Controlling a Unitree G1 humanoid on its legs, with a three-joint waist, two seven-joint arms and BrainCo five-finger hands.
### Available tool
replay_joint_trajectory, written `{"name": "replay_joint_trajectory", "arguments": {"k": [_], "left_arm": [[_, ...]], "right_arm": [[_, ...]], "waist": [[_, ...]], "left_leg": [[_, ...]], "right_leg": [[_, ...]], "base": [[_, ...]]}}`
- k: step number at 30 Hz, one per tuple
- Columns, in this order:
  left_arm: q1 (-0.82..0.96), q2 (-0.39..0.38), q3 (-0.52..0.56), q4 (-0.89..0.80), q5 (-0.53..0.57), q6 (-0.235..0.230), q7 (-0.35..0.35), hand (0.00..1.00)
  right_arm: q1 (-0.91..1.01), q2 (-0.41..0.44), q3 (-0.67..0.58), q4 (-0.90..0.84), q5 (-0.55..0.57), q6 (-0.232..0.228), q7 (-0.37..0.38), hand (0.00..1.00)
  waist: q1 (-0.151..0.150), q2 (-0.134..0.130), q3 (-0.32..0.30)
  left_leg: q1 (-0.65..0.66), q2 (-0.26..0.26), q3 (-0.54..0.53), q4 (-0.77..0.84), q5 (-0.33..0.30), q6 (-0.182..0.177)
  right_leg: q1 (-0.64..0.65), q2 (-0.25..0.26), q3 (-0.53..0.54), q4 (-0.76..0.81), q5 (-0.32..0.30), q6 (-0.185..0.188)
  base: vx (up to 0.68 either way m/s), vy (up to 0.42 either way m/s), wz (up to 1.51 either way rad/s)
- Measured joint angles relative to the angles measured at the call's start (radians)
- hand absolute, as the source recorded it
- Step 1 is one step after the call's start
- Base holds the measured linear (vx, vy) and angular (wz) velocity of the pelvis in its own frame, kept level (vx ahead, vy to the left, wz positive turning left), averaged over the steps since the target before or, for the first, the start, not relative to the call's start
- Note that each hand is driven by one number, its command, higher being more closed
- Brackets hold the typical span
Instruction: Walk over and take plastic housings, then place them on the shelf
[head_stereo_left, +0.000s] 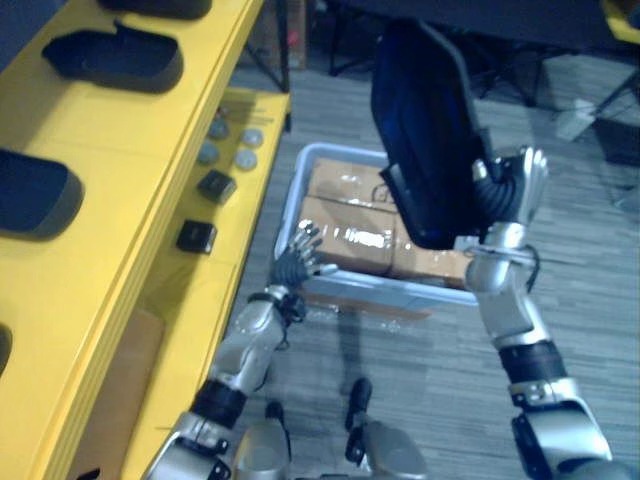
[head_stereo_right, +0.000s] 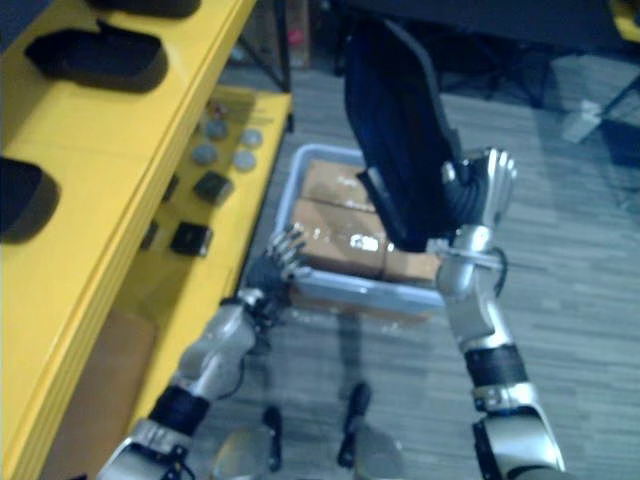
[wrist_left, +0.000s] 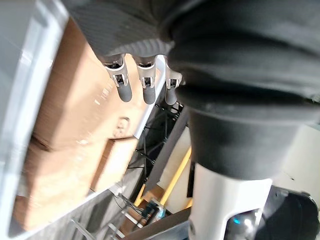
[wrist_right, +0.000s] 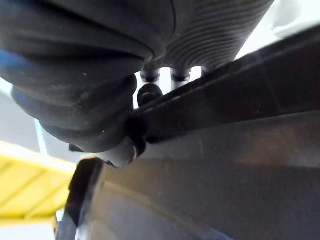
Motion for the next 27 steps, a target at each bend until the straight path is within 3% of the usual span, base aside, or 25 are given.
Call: {"name": "replay_joint_trajectory", "arguments": {"k": [3, 5, 9, 17, 23, 27], "left_arm": [[-0.012, -0.021, 0.001, 0.013, 0.008, -0.051, 0.035, 0.0], [-0.012, -0.027, 0.0, 0.027, 0.018, -0.056, 0.051, 0.0], [-0.013, -0.033, 0.0, 0.042, 0.083, -0.055, 0.102, 0.0], [-0.008, -0.033, -0.004, 0.099, 0.15, -0.025, 0.105, 0.0], [0.005, -0.035, -0.012, 0.104, 0.21, -0.026, 0.099, 0.0], [0.023, -0.035, -0.02, 0.104, 0.209, -0.025, 0.098, 0.0]], "right_arm": [[0.012, 0.02, 0.049, 0.011, -0.001, -0.019, 0.024, 1.0], [0.025, 0.036, 0.071, 0.029, -0.001, -0.037, 0.035, 1.0], [0.05, 0.06, 0.104, 0.059, -0.001, -0.052, 0.041, 1.0], [0.051, 0.099, 0.17, 0.121, 0.0, -0.052, 0.036, 1.0], [0.051, 0.121, 0.198, 0.154, 0.0, -0.063, -0.046, 1.0], [0.05, 0.134, 0.207, 0.154, 0.004, -0.064, -0.061, 1.0]], "waist": [[-0.004, 0.002, -0.019], [-0.004, 0.006, -0.031], [-0.001, 0.005, -0.049], [0.014, -0.004, -0.077], [0.025, -0.011, -0.098], [0.027, -0.012, -0.099]], "left_leg": [[0.031, 0.001, 0.015, -0.023, 0.006, -0.005], [0.043, -0.001, 0.016, -0.029, 0.007, -0.004], [0.051, -0.009, 0.011, -0.03, 0.01, 0.001], [0.046, -0.025, -0.007, -0.03, 0.021, 0.009], [0.044, -0.03, -0.012, -0.03, 0.023, 0.009], [0.045, -0.032, -0.024, -0.029, 0.023, 0.01]], "right_leg": [[0.01, 0.002, 0.015, 0.0, 0.003, 0.0], [0.02, 0.002, 0.018, 0.0, 0.004, 0.002], [0.031, -0.006, 0.016, -0.001, 0.008, 0.007], [0.037, -0.021, -0.001, -0.01, 0.015, 0.011], [0.038, -0.026, -0.006, -0.01, 0.017, 0.014], [0.044, -0.027, -0.01, -0.01, 0.017, 0.014]], "base": [[-0.02, 0.017, -0.12], [-0.02, 0.04, -0.05], [-0.03, 0.053, 0.05], [-0.06, 0.04, 0.07], [-0.02, 0.019, 0.02], [-0.01, 0.029, 0.06]]}}
